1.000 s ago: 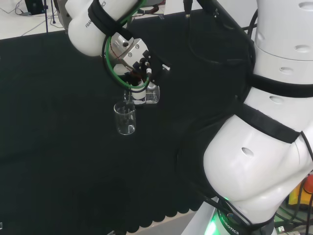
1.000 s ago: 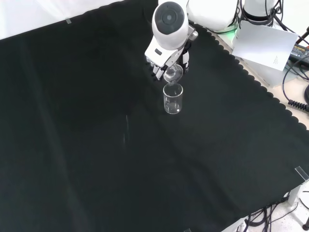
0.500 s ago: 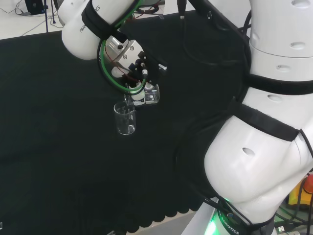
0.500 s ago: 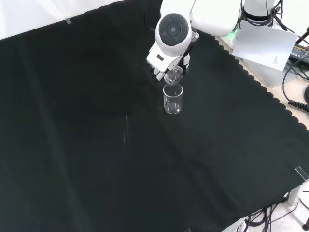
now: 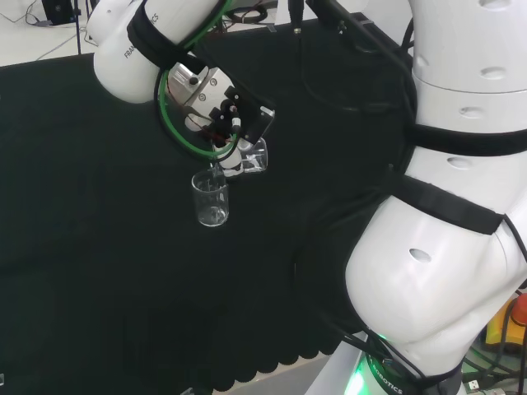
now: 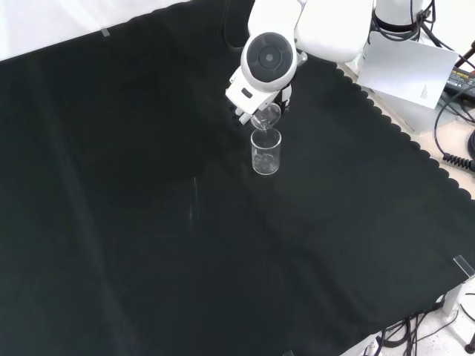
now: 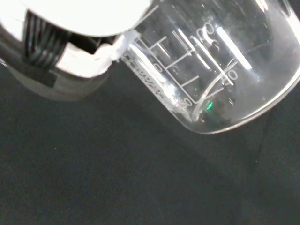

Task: Pour the water from the handheld beaker into the one on the table.

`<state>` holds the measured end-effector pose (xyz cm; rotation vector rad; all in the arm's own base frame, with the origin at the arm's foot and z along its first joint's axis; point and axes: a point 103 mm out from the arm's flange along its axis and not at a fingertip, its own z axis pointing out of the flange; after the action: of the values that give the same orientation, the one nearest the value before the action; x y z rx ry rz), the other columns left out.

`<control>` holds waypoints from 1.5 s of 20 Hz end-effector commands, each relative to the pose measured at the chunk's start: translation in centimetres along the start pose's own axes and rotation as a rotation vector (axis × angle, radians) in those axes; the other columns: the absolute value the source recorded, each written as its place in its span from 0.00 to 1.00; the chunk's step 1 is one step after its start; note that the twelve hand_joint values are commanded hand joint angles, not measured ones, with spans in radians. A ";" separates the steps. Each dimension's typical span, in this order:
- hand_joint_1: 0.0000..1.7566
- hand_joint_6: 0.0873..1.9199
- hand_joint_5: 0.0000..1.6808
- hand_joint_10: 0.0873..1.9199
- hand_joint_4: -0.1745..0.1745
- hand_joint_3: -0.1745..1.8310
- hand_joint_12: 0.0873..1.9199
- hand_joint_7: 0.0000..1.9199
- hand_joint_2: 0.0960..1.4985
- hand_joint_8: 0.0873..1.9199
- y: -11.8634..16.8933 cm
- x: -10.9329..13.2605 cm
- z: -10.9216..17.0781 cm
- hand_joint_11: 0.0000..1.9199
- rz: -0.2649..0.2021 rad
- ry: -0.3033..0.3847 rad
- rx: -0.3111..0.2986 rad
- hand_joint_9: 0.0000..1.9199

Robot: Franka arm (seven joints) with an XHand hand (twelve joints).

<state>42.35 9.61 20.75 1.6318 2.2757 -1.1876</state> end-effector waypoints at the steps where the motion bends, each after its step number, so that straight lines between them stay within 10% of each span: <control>1: 0.66 0.42 0.72 0.30 0.55 0.49 0.33 0.77 0.37 0.41 0.0 0.2 -0.4 0.73 0.005 -0.022 0.012 0.81; 30: 0.66 0.43 0.71 0.29 0.56 0.48 0.33 0.76 0.37 0.41 0.1 0.9 -1.2 0.73 0.034 -0.120 0.081 0.81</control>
<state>42.45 11.05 21.07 1.5746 2.1634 -1.3242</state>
